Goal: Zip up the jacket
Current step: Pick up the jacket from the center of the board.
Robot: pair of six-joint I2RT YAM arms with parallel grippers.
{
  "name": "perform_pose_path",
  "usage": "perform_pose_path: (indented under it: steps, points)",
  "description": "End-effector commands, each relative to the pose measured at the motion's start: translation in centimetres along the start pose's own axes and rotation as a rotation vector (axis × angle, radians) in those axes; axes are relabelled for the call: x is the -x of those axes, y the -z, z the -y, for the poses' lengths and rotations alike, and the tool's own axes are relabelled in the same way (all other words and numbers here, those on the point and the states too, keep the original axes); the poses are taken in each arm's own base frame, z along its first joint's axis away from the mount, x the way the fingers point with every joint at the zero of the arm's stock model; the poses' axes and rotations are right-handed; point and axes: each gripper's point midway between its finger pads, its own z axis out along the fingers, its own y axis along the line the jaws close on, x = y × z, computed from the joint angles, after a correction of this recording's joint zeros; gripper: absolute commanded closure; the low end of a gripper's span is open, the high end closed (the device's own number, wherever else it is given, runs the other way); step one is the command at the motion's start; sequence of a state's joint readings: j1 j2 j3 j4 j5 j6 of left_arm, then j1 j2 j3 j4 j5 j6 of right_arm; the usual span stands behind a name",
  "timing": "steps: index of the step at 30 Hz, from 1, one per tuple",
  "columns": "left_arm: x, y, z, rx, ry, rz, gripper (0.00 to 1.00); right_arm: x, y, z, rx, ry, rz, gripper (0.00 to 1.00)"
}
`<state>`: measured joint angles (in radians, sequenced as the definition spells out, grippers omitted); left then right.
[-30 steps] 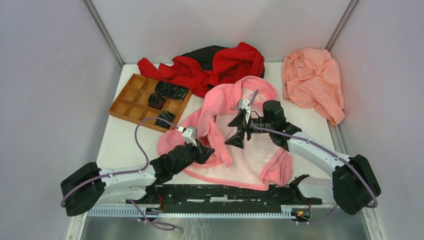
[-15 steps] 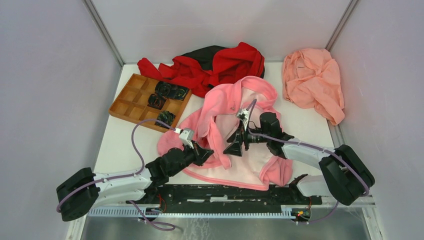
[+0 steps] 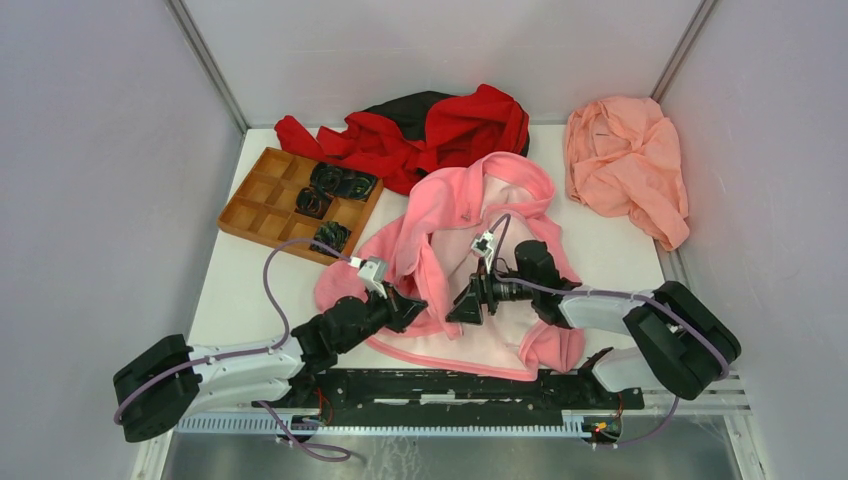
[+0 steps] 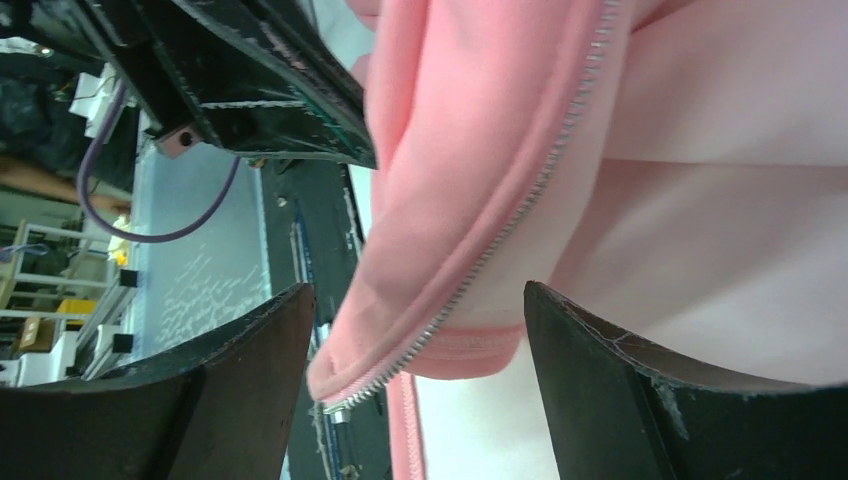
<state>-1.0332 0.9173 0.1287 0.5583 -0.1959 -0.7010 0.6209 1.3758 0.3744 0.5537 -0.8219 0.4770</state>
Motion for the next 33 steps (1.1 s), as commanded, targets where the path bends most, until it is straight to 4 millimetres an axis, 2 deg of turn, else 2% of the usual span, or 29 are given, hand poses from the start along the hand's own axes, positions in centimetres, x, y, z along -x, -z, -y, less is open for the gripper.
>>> perform_pose_path:
  steps: [1, 16, 33]
  points:
    - [0.8, 0.0, 0.7, -0.045, -0.024, 0.038, 0.98, 1.4, -0.4, -2.9, 0.121, 0.03, 0.041, 0.18]
    - [0.4, 0.2, 0.2, -0.036, -0.024, 0.033, 0.98, 2.7, 0.1, -4.4, 0.148, 0.025, 0.072, 0.27]
    - [0.7, -0.1, 0.4, -0.035, -0.019, 0.041, 0.98, 3.3, 0.7, -4.1, 0.131, 0.018, 0.099, 0.4]
